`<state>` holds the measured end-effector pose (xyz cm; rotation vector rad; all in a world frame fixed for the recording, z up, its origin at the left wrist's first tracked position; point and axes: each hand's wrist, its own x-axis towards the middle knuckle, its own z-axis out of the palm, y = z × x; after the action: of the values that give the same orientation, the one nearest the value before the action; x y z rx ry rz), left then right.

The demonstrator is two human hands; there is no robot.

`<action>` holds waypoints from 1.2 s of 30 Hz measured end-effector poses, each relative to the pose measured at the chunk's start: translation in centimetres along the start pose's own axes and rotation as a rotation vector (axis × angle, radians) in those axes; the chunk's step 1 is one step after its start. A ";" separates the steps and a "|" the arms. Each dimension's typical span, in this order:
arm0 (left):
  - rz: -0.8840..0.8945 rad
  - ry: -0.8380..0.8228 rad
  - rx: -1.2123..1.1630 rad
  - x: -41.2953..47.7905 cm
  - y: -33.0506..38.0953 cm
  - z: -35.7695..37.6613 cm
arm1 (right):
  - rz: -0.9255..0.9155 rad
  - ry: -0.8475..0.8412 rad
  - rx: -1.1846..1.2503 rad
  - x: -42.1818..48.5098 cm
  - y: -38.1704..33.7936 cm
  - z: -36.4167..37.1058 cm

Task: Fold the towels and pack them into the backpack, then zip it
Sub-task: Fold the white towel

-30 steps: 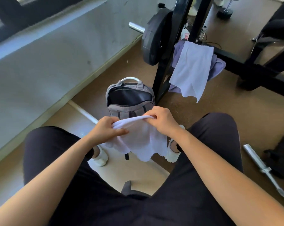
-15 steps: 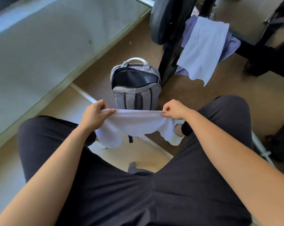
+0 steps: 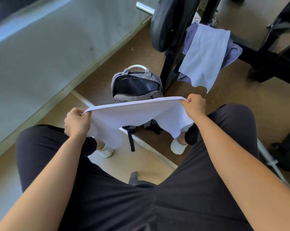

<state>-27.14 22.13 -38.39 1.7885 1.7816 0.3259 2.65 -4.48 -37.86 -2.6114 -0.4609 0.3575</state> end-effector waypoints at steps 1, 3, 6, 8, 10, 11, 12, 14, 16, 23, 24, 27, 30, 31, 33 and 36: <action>-0.036 -0.004 0.000 0.2 -0.2 0.0 | 0.016 0.015 0.057 0.0 -0.1 -0.4; -0.060 -0.052 -0.040 0.6 -0.6 0.4 | 0.033 0.018 0.154 -0.3 -0.6 -1.1; -0.008 -0.217 -0.156 0.0 -0.3 1.5 | 0.026 -0.128 0.205 -1.0 -1.3 -1.5; -0.062 -0.343 -0.243 -0.8 0.5 2.2 | 0.047 -0.269 0.231 -1.7 -1.6 -1.1; -0.145 -0.466 -0.294 -1.5 1.4 2.4 | 0.142 -0.371 0.381 -2.4 -2.2 -0.9; -0.196 -0.510 -0.326 -1.8 1.8 2.5 | 0.218 -0.401 0.489 -2.7 -2.5 -0.8; -0.256 -0.521 -0.384 -2.0 2.0 2.6 | 0.297 -0.412 0.594 -2.8 -2.8 -0.8; -0.368 -0.490 -0.548 -2.2 2.2 2.8 | 0.417 -0.388 0.775 -2.7 -3.0 -0.9; -0.431 -0.452 -0.584 -2.5 2.5 2.7 | 0.477 -0.389 0.855 -2.7 -2.9 -0.8; -0.228 -0.784 -0.492 -5.1 3.6 3.1 | 0.354 -0.690 0.889 -4.6 -4.1 0.4; -0.162 -0.829 -0.482 -5.7 3.7 3.1 | 0.320 -0.707 0.891 -5.0 -4.5 0.6; -0.001 -1.002 -0.509 -6.9 3.7 3.5 | 0.208 -0.761 0.795 -6.6 -5.7 1.2; 0.087 -1.103 -0.521 -8.1 4.3 4.1 | 0.137 -0.775 0.744 -7.9 -6.7 1.8; 0.109 -1.120 -0.521 -8.5 4.6 4.2 | 0.121 -0.774 0.750 -8.2 -7.0 1.9; 0.133 -1.143 -0.523 -8.9 4.9 4.4 | 0.108 -0.758 0.764 -8.5 -7.4 2.1; 0.122 -1.143 -0.559 -8.6 4.9 4.4 | 0.123 -0.761 0.798 -8.2 -7.6 2.5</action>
<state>-21.28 13.06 -37.19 1.2319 0.6749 -0.1496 -7.60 -0.24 -34.92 -1.6594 -0.2945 1.2894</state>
